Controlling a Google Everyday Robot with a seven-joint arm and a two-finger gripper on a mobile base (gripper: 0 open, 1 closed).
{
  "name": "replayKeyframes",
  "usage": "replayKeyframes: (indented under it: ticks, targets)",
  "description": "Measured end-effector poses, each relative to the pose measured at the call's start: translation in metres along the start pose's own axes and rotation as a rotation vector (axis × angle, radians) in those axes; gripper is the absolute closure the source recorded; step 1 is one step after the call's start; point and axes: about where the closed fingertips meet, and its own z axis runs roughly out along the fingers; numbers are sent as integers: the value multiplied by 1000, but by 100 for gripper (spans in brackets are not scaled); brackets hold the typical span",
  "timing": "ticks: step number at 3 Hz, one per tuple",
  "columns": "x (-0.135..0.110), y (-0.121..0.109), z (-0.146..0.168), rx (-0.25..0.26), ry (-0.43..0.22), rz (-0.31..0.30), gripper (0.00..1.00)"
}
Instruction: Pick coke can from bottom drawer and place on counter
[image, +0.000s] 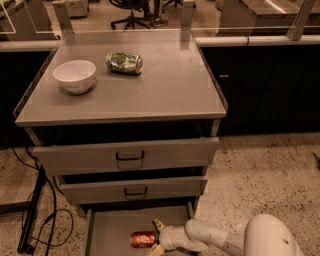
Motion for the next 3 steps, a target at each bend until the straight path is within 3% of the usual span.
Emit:
replayKeyframes:
  ticks: [1,2,3]
  targets:
    - [9,-1,9,-5,5,7,0]
    - [10,-2,10,-6,6,8,13]
    - [10,-2,10,-6,6,8,45]
